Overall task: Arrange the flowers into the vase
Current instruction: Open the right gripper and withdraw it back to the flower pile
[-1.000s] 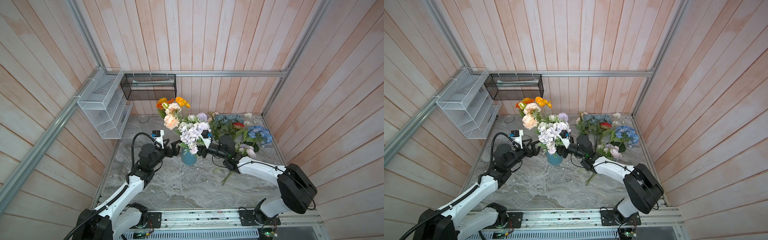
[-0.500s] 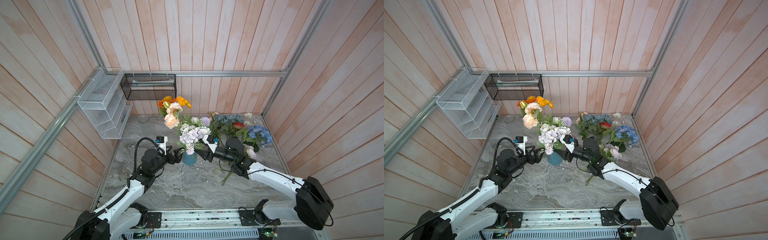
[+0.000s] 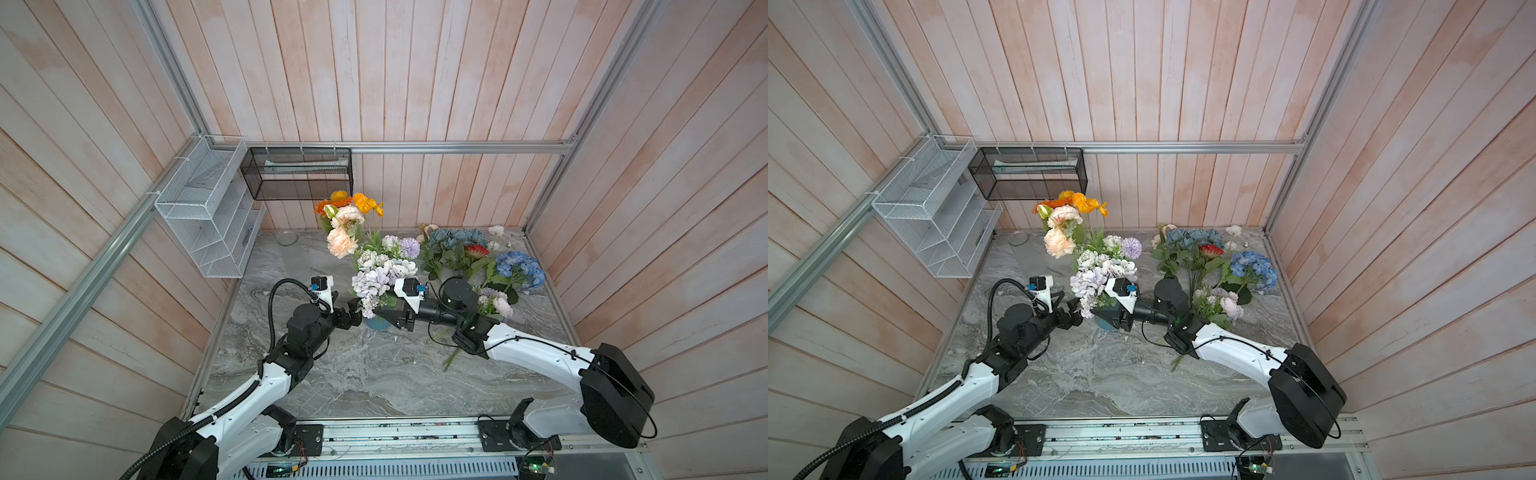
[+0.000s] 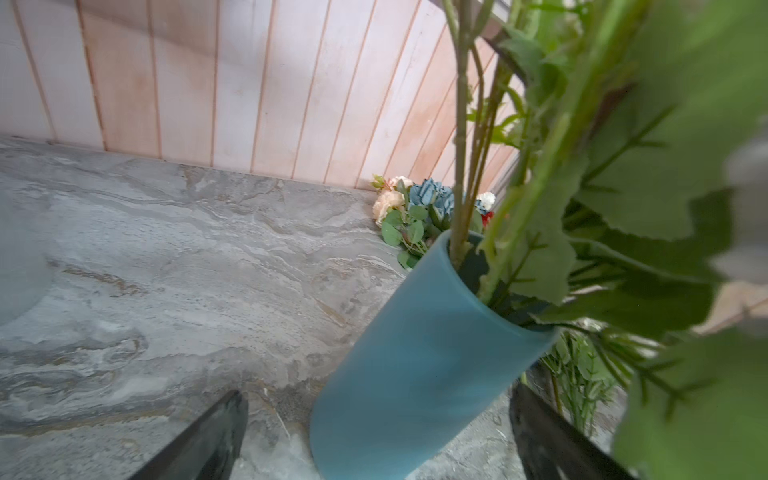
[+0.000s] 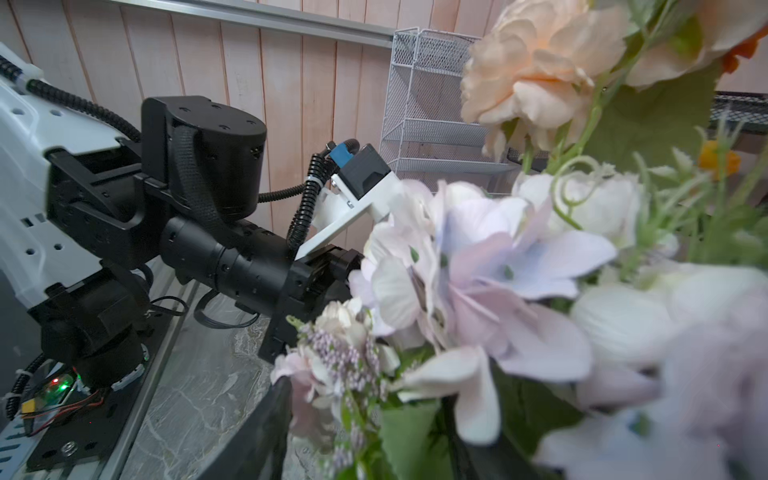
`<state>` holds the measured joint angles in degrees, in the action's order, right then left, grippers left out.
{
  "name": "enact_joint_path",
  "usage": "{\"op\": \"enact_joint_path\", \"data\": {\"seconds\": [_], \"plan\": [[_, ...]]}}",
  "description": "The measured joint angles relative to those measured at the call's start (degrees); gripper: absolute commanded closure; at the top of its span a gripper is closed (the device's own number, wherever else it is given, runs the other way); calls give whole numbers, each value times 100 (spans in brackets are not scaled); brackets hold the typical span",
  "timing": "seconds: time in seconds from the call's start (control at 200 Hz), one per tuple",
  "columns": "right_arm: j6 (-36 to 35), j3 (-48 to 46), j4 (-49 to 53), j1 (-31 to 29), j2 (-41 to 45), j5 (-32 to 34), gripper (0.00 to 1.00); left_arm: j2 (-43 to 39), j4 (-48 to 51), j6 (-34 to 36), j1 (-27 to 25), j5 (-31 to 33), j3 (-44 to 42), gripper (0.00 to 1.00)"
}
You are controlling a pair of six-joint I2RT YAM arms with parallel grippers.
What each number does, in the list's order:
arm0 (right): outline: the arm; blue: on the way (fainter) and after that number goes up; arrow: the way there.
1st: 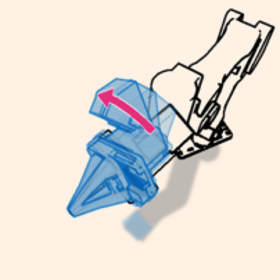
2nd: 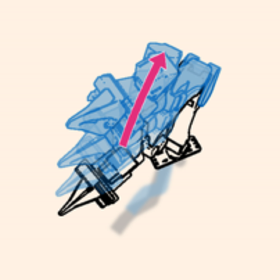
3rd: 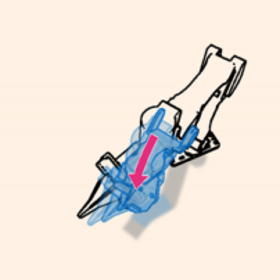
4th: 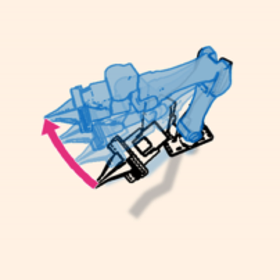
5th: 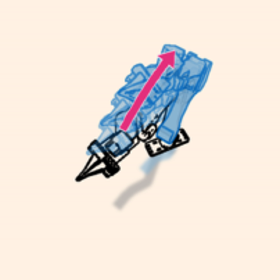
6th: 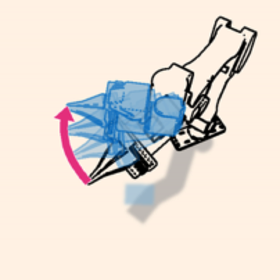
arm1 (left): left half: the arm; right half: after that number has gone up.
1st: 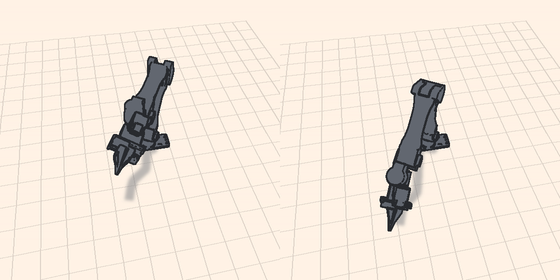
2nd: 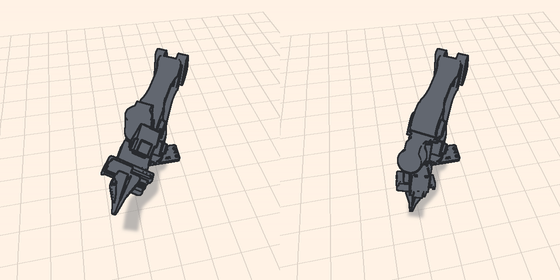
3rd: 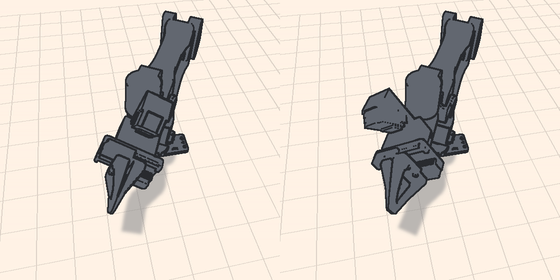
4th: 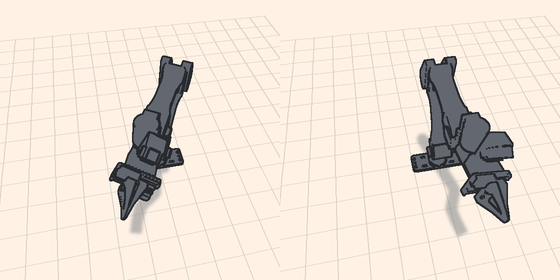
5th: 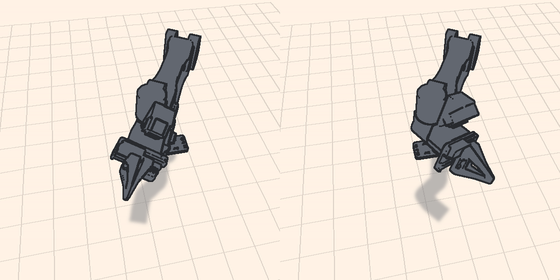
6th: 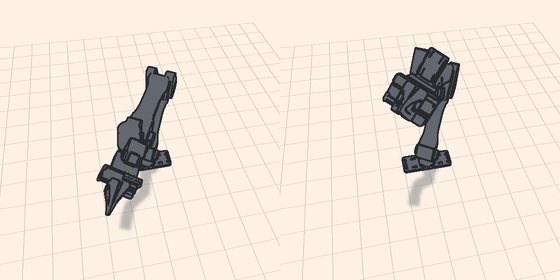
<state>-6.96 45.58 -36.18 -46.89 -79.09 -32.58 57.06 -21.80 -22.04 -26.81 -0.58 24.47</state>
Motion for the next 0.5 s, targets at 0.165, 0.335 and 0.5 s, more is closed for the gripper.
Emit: {"op": "enact_joint_path", "data": {"seconds": [0.165,0.335,0.5], "plan": [[55,-11,376,-20,348,225,42,0,44,-59,33,555,35,0],[168,-254,852,13,1161,745,41,127,-15,-365,249,793,81,0],[566,-824,1134,380,1954,1182,40,229,-173,-621,363,852,81,0]]}}
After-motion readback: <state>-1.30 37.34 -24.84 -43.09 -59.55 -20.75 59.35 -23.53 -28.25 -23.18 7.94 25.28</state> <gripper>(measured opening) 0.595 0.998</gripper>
